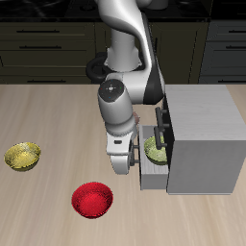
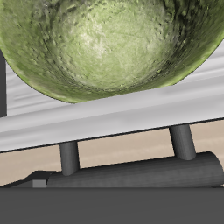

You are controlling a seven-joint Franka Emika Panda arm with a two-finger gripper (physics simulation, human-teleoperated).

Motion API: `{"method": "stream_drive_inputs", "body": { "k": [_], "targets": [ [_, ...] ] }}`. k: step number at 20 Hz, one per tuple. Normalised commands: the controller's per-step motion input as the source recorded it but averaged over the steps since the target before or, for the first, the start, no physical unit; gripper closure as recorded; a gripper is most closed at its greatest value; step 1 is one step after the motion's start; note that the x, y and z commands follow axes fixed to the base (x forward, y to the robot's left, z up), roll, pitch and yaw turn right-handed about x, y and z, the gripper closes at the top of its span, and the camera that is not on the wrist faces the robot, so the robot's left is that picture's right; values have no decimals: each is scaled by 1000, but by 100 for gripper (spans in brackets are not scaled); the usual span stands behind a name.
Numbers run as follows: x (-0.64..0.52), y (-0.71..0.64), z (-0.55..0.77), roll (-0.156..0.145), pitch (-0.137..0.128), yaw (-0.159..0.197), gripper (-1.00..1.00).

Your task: Place the green bowl in the bottom drawer of the white cabinet and close the drawer

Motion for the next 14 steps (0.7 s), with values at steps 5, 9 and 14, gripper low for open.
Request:
{"method": "stream_drive_inputs", "body": {
  "k": [5,9,14],
  "targets": [
    [253,217,-196,62,-120,30,-100],
    [330,504,-355,31,-6,11,-100],
    [176,641,93,103,-11,-9,-100]
  ]
}}
